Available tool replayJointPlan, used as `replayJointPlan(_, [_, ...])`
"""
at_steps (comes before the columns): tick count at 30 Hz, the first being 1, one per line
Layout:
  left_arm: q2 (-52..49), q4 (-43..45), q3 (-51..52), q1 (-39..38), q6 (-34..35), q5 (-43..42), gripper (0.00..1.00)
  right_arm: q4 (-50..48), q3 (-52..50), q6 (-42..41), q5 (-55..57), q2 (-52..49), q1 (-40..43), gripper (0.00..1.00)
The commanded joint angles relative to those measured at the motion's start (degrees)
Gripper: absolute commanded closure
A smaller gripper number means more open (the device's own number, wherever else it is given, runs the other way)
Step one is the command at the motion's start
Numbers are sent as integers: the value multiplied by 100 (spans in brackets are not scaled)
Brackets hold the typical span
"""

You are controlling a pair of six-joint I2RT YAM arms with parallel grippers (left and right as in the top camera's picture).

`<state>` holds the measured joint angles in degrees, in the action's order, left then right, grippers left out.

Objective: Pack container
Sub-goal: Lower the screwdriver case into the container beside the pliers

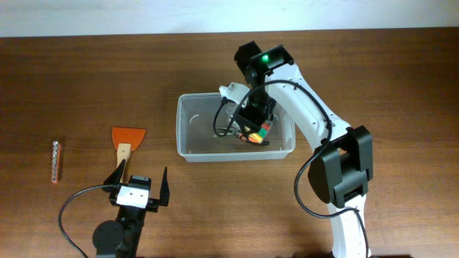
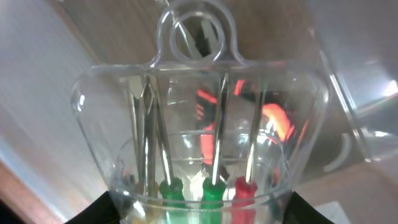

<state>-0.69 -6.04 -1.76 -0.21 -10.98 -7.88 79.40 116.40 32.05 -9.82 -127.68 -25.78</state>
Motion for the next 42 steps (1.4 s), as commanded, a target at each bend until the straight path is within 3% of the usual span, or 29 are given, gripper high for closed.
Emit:
replayJointPlan(1, [33,-2,28,-17,-68,24,1,-120,-232,59,-96,157,-57,48])
replayJointPlan(27, [33,-2,28,-17,-68,22,1,-507,-339,50,-118,-463,-46,47])
replayJointPlan(30, [33,-2,28,-17,-68,24,1,-507,-339,37,-118,-476,-46,36])
replayJointPlan(37, [33,-2,28,-17,-68,22,1,-485,-337,26,-118,-481,-46,25])
replayJointPlan(42, [33,-2,28,-17,-68,22,1,-387,-328,-98,-111,-479,-46,7])
